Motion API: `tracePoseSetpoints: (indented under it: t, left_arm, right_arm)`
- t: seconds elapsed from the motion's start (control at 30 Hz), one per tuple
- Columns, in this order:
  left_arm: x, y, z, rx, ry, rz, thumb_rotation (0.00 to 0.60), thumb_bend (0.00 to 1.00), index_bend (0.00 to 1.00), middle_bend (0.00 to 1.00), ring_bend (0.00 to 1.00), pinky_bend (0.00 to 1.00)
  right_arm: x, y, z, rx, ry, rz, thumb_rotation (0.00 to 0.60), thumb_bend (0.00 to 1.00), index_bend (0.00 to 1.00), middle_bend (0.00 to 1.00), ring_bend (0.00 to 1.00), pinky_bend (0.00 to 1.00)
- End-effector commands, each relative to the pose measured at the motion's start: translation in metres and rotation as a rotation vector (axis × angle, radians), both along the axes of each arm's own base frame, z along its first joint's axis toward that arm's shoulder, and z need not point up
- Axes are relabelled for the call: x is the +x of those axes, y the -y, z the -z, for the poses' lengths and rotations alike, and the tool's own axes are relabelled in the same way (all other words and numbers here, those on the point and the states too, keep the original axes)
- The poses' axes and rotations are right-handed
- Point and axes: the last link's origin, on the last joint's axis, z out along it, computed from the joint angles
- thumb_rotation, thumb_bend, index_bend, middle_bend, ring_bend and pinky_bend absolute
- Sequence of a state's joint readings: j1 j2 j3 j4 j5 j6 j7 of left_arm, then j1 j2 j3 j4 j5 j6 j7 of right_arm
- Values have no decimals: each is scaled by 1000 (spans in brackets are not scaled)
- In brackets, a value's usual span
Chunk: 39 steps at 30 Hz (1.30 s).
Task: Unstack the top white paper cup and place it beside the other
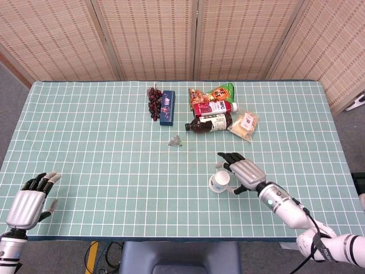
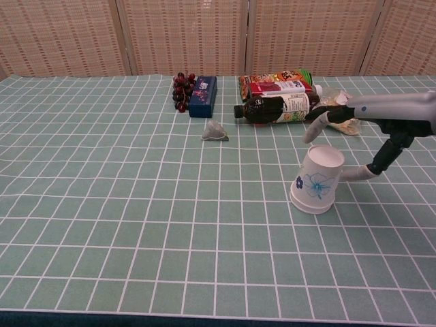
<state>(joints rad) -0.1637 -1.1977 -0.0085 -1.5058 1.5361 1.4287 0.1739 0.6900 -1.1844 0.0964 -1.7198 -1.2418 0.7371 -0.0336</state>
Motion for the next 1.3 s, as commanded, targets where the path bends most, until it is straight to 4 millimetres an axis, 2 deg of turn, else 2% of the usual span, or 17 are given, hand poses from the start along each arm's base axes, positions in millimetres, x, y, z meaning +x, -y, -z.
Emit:
tracePoseSetpoints:
  t: [0.03,0.53,0.73,1.0,1.3]
  left_arm:
    - [0,0,0,0,1,1,600,395,214,174,143,214]
    - [0,1,1,-6,-3,5,600,395,192,174,143,214]
    - [-1,0,2,-8,-6,2,600,395,189,174,142,214]
    - [-2,-1,4,-12,-15,-2,600,395,189,174,143,214]
    - [-4,-3,8,-18,-31,-13,600,395,189,174,143,214]
  right_arm:
    - [1,1,1,-6,1,0,600,254,226,0,0,0]
    - [3,4,5,-39,11,-6,600,258,339,4,0,0]
    - [7,3,0,-56,19,-16,600,259,342,6,0,0]
    - [12,-1,-17,-95,34,-33,600,259,342,6,0,0]
    - [23,-7,-54,-169,71,-52,600,259,342,5,0,0]
